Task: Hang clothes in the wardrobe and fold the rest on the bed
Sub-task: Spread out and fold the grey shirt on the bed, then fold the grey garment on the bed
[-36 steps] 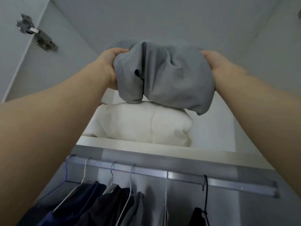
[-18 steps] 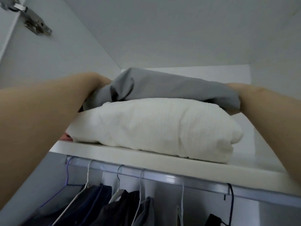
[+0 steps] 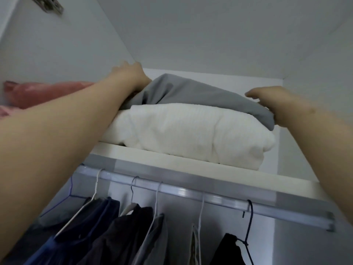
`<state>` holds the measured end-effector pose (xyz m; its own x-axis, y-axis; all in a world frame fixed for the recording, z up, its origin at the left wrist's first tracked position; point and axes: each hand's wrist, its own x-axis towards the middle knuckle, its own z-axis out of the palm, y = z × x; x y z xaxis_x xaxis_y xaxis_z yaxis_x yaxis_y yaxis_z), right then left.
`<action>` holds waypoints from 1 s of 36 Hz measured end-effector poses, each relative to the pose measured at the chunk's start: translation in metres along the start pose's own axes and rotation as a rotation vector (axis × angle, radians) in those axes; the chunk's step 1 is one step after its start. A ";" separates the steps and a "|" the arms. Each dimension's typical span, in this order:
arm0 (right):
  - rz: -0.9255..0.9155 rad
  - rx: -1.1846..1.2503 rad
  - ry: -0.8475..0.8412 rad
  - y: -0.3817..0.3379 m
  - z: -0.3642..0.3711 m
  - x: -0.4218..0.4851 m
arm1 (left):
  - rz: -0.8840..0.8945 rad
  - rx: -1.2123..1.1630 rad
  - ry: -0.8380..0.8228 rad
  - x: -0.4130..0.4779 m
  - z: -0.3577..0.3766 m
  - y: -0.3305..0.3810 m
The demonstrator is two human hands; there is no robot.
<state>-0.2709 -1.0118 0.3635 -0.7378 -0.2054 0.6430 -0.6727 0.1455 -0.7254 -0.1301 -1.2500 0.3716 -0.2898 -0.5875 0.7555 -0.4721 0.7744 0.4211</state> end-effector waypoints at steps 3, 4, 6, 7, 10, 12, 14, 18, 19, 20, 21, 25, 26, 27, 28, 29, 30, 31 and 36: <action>-0.064 -0.001 -0.017 -0.006 0.000 -0.017 | 0.097 -0.254 0.096 -0.020 -0.019 0.008; -0.089 0.009 -0.027 -0.008 0.002 -0.024 | 0.129 -0.375 0.096 -0.029 -0.022 0.011; -0.129 0.049 -0.031 -0.011 0.007 -0.036 | 0.219 -0.555 0.075 -0.048 -0.026 0.018; -0.159 0.051 -0.023 -0.011 0.009 -0.043 | 0.272 -0.617 0.073 -0.059 -0.028 0.022; -0.281 -0.037 0.038 -0.013 0.016 -0.070 | 0.365 -0.749 0.052 -0.082 -0.026 0.029; -0.311 -0.047 0.084 -0.012 0.018 -0.087 | 0.416 -0.805 0.054 -0.097 -0.021 0.031; -0.296 -0.019 0.131 -0.009 0.016 -0.104 | 0.447 -0.870 0.088 -0.115 -0.016 0.033; -0.291 -0.021 0.215 -0.002 0.004 -0.147 | 0.514 -1.106 0.082 -0.162 -0.009 0.036; -0.290 -0.026 0.238 0.001 -0.001 -0.159 | 0.538 -1.159 0.076 -0.175 -0.006 0.037; -0.283 -0.030 0.263 0.004 -0.005 -0.171 | 0.561 -1.211 0.071 -0.187 -0.003 0.037; -0.272 -0.032 0.287 0.007 -0.010 -0.183 | 0.580 -1.265 0.058 -0.200 0.001 0.038; -0.180 -0.019 0.375 0.025 -0.026 -0.242 | 0.596 -1.514 -0.138 -0.255 0.015 0.045; -0.148 -0.017 0.401 0.029 -0.030 -0.259 | 0.580 -1.558 -0.228 -0.269 0.017 0.047; -0.111 -0.014 0.432 0.035 -0.033 -0.276 | 0.563 -1.588 -0.322 -0.284 0.020 0.049; -0.069 -0.009 0.467 0.040 -0.037 -0.293 | 0.557 -1.605 -0.408 -0.299 0.023 0.051; -0.023 -0.010 0.505 0.048 -0.040 -0.311 | 0.551 -1.616 -0.490 -0.315 0.026 0.053; 0.023 -0.014 0.544 0.054 -0.044 -0.329 | 0.546 -1.626 -0.569 -0.331 0.029 0.054; 0.066 -0.017 0.588 0.060 -0.048 -0.347 | 0.535 -1.635 -0.652 -0.347 0.032 0.055; 0.253 -0.002 0.819 0.082 -0.068 -0.433 | 0.484 -1.659 -1.035 -0.427 0.034 0.060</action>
<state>-0.0098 -0.8454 0.0423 -0.6725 0.5970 0.4373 -0.4824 0.0945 -0.8709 -0.0634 -0.9601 0.0570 -0.6958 0.2765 0.6628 0.6780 -0.0517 0.7333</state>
